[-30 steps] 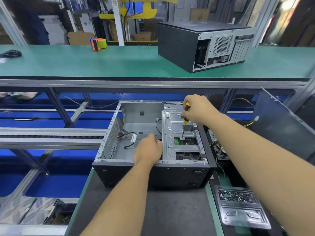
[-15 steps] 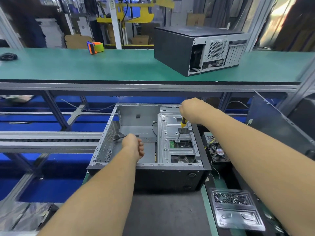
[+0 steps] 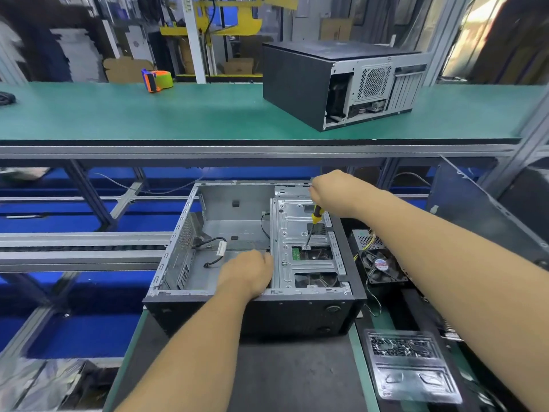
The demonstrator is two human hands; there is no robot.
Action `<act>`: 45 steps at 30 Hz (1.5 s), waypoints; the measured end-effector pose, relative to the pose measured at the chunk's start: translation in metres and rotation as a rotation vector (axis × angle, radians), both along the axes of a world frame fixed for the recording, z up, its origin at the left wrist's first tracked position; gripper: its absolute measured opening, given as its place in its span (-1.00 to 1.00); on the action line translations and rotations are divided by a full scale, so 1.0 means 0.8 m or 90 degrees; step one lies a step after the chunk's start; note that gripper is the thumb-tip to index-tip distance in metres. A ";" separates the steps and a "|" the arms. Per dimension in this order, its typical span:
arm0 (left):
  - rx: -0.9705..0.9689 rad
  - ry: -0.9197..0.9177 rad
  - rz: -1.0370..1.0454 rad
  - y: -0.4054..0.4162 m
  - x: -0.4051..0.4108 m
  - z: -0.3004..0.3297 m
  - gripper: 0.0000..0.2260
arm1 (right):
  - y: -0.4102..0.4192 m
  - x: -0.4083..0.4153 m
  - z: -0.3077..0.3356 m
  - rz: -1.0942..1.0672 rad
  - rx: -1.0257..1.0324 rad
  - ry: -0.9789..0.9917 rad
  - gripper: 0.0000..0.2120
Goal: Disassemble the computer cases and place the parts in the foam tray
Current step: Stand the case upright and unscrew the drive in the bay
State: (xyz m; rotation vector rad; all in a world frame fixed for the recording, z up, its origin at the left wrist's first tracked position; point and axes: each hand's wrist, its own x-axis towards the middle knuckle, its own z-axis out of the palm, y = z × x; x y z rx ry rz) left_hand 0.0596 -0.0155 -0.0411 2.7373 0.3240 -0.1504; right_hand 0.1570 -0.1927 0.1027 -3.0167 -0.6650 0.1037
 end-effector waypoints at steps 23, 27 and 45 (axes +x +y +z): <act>0.017 -0.048 -0.045 0.004 0.003 -0.003 -0.57 | 0.024 -0.012 0.025 0.024 0.043 0.085 -0.81; 0.007 -0.055 -0.039 0.003 0.001 -0.001 -0.57 | 0.014 -0.005 0.022 -0.051 -0.047 0.078 -0.83; 0.045 -0.049 -0.056 0.000 0.001 -0.003 -0.57 | 0.012 -0.007 0.000 0.051 -0.102 -0.056 -0.64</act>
